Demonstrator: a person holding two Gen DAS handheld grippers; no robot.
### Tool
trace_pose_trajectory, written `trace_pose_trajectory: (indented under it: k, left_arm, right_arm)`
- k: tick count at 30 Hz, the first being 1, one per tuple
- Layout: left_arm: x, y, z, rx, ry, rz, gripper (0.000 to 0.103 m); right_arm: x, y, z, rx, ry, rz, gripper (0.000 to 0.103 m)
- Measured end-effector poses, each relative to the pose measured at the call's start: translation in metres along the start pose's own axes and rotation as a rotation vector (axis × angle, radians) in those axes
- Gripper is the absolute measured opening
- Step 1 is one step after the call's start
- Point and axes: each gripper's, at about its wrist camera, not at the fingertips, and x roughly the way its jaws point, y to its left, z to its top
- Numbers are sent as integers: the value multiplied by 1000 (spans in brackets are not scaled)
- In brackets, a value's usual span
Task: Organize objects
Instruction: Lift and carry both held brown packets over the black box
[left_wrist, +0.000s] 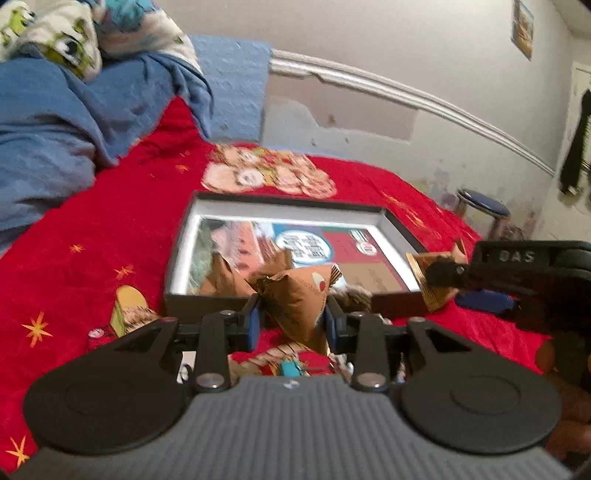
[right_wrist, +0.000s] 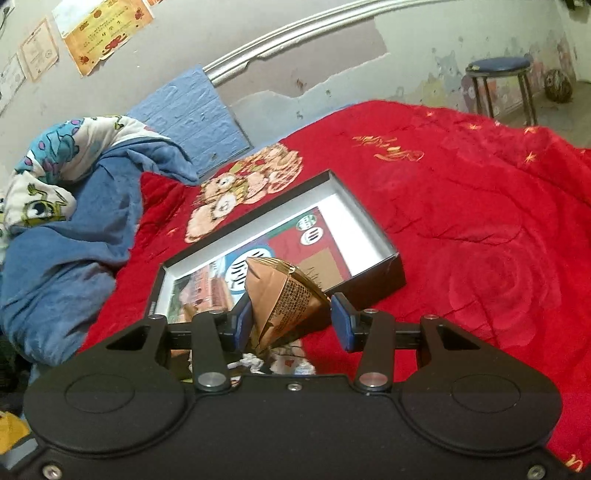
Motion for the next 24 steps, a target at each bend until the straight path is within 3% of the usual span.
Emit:
trace_pose_trajectory:
  k: [12, 17, 24]
  left_arm:
    - [-1, 2, 22, -33, -76, 3, 38]
    - [-7, -2, 35, 16, -136, 10, 38]
    - [2, -6, 71, -2, -160, 3, 37]
  right_arm:
    - [-2, -5, 16, 17, -24, 89, 43]
    - [-7, -10, 30, 37, -57, 118, 43]
    - [-4, -10, 56, 57, -82, 123, 43]
